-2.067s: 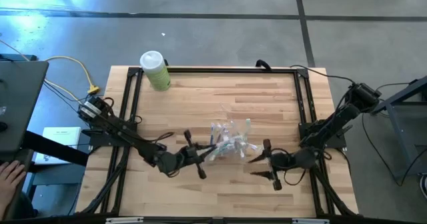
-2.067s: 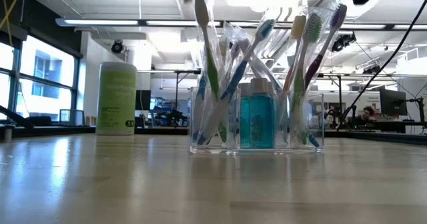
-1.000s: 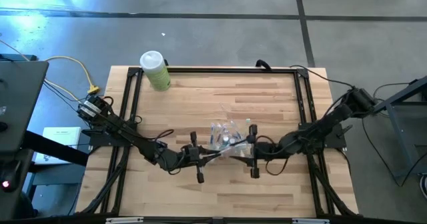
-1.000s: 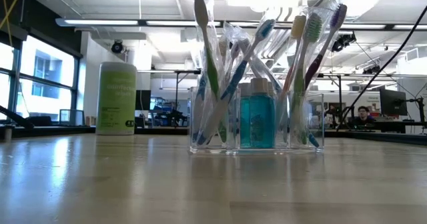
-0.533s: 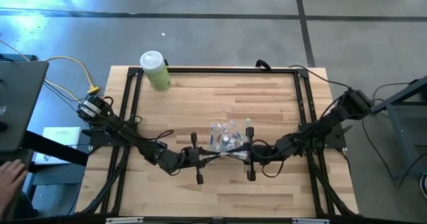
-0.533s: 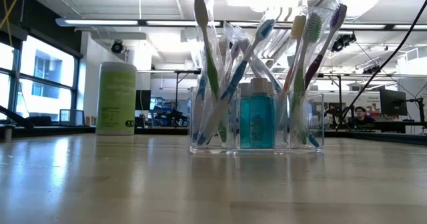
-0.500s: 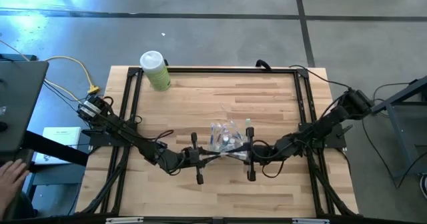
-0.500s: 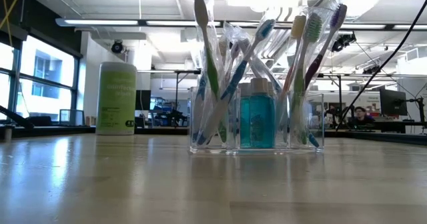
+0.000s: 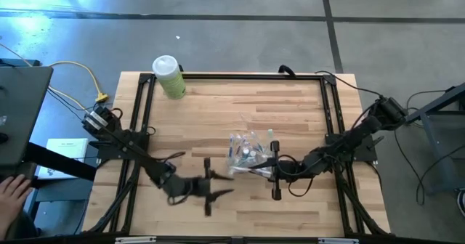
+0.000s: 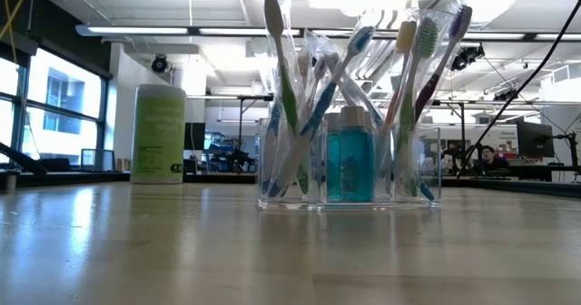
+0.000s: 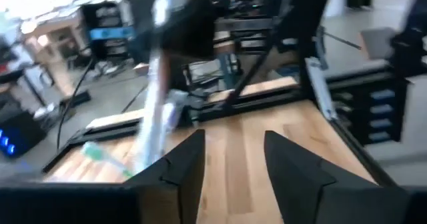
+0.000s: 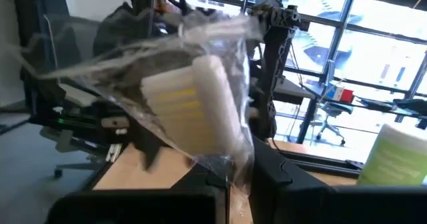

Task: Pick & Place toothbrushing station
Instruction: Put the orange toothbrush into the transparent organizer, then return to Home Position

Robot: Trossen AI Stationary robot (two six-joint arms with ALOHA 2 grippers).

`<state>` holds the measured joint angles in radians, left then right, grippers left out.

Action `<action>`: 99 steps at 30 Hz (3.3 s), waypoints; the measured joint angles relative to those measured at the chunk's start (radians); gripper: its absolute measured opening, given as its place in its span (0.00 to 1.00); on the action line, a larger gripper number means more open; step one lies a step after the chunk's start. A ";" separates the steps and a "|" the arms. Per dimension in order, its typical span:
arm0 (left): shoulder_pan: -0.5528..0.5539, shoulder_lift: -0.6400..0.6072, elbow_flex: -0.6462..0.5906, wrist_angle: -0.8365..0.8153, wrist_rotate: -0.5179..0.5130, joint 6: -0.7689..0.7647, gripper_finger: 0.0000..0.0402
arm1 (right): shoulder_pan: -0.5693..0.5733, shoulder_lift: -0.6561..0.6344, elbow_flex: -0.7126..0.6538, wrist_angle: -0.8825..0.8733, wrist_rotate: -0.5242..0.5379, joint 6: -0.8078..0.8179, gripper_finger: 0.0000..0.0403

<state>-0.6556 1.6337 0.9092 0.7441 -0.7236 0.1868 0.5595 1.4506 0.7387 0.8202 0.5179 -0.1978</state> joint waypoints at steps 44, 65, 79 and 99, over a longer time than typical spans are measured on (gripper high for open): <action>-0.223 0.000 0.000 0.020 -0.379 -0.210 0.40 | -0.182 -0.224 0.028 -0.969 -0.107 0.503 0.04; -0.234 0.000 0.000 0.019 -0.383 -0.210 0.40 | -0.228 -0.077 0.028 -0.995 -0.158 0.752 0.11; -0.234 0.000 0.000 0.019 -0.413 -0.210 0.40 | -0.241 -0.190 0.028 -0.974 -0.136 0.717 0.47; -0.175 -0.059 0.000 0.019 -0.581 0.110 0.02 | -0.167 -0.604 0.027 -1.258 -0.153 0.595 0.01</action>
<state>-0.8302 1.5747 0.9096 0.7634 -1.3049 0.2964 0.3920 0.8470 0.7662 -0.4377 0.3645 0.3974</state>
